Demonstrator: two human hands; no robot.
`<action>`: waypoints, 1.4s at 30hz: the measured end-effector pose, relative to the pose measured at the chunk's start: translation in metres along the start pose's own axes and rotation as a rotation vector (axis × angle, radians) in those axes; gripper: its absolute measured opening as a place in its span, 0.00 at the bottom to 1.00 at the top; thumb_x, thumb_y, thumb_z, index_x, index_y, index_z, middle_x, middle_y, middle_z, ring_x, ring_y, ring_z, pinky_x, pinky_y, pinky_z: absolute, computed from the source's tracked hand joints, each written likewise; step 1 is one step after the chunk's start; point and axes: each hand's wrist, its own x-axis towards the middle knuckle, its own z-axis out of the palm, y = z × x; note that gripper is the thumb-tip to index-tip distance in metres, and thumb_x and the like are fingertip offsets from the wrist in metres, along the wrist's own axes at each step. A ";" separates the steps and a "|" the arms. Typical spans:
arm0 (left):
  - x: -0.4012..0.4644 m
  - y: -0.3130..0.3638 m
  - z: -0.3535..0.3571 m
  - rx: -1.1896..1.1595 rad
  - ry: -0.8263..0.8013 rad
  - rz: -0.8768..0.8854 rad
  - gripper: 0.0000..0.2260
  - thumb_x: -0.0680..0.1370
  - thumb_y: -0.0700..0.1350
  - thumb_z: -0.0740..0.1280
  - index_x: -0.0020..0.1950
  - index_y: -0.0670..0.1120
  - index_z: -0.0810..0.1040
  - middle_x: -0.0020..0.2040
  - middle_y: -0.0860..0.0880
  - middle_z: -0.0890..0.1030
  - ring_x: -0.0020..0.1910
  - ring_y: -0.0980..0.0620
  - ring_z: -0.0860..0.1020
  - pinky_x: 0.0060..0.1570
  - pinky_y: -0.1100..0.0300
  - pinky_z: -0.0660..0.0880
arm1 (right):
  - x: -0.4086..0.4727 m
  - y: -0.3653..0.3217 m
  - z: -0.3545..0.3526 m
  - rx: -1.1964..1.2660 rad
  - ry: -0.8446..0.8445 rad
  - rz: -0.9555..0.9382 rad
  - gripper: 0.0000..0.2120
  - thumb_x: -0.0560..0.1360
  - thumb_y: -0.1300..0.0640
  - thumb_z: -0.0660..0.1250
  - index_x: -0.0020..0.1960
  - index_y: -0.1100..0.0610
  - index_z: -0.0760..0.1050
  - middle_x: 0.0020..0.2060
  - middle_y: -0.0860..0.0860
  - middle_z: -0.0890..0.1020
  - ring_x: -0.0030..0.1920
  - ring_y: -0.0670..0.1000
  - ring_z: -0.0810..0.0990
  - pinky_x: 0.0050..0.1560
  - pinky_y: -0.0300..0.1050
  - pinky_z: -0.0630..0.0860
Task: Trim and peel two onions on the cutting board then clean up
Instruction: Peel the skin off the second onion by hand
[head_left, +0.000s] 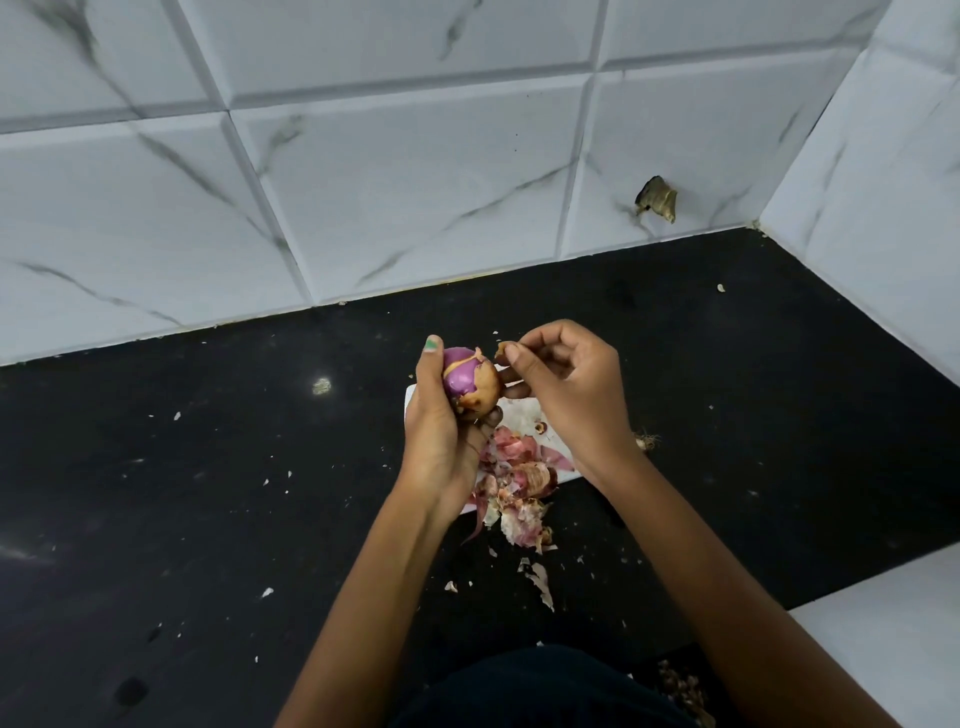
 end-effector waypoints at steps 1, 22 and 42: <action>-0.001 0.001 0.000 -0.024 -0.021 -0.021 0.19 0.74 0.61 0.64 0.47 0.44 0.75 0.41 0.45 0.78 0.34 0.54 0.75 0.30 0.64 0.74 | 0.001 0.000 -0.001 0.031 0.008 0.025 0.04 0.74 0.64 0.70 0.45 0.64 0.76 0.36 0.53 0.82 0.35 0.47 0.84 0.33 0.36 0.78; 0.005 -0.006 -0.004 0.159 0.097 0.053 0.21 0.79 0.58 0.62 0.57 0.40 0.75 0.42 0.46 0.79 0.40 0.53 0.81 0.40 0.60 0.79 | -0.006 -0.004 -0.001 -0.352 -0.190 -0.110 0.12 0.69 0.57 0.75 0.51 0.52 0.80 0.42 0.41 0.81 0.44 0.40 0.80 0.41 0.32 0.76; 0.007 -0.003 -0.004 0.089 0.108 -0.020 0.26 0.81 0.59 0.58 0.63 0.38 0.75 0.47 0.42 0.83 0.44 0.51 0.82 0.42 0.59 0.80 | -0.010 0.008 -0.002 -0.366 -0.175 -0.389 0.14 0.70 0.58 0.74 0.55 0.56 0.80 0.51 0.50 0.81 0.50 0.44 0.80 0.47 0.35 0.78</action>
